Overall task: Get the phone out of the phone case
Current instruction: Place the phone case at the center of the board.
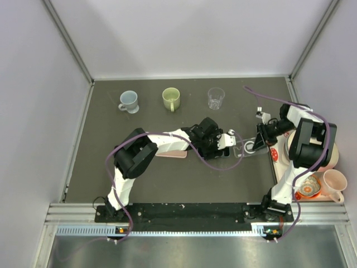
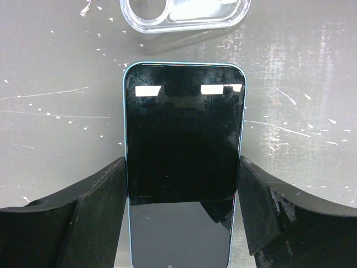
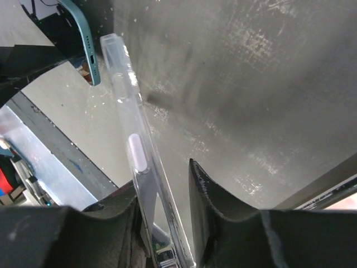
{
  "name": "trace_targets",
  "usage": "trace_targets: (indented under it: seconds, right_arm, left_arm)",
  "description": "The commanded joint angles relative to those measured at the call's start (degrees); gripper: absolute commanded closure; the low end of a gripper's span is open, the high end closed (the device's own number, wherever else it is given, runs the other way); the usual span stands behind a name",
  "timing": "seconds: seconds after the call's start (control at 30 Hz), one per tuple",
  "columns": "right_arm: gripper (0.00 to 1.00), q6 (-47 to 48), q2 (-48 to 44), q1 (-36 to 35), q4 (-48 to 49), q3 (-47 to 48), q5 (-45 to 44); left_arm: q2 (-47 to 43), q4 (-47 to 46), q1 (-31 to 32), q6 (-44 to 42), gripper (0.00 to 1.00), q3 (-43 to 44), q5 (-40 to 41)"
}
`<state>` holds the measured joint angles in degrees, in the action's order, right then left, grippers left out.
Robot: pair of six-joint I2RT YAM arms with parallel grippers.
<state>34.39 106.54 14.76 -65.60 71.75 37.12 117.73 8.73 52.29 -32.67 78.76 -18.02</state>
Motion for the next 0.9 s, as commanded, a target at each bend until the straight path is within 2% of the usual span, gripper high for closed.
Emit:
trace_targets:
  seconds: [0.0,0.17,0.57,0.67,0.73,0.83,0.87]
  right_arm:
    - [0.67,-0.46,0.42,0.26,2.06,2.26,-2.05]
    - [0.62,-1.17,-0.72,0.26,2.76,2.00,-4.16]
    - [0.58,-2.66,-3.80,0.26,5.13,0.15,-8.91]
    - [0.56,-2.66,-3.88,0.26,5.22,0.06,-9.35]
    - [0.54,-2.66,-3.89,0.26,5.31,-0.20,-9.88]
    - [0.52,-2.58,-4.15,0.26,5.40,-0.47,-10.49]
    - [0.51,-2.49,-4.15,0.26,5.40,-0.55,-10.58]
  left_arm:
    - [0.83,-0.12,0.35,-0.29,0.49,1.83,0.97]
    - [0.66,-0.03,0.35,-0.29,0.38,1.75,1.50]
    - [0.48,-0.12,0.35,-0.29,0.31,1.31,2.29]
    - [0.48,-0.21,0.35,-0.47,0.27,1.22,2.38]
    - [0.39,-0.21,0.35,-0.56,0.16,0.96,2.38]
    - [0.31,-0.38,0.35,-0.56,0.14,0.78,2.55]
    - [0.30,-0.38,0.44,-0.56,0.09,0.78,2.55]
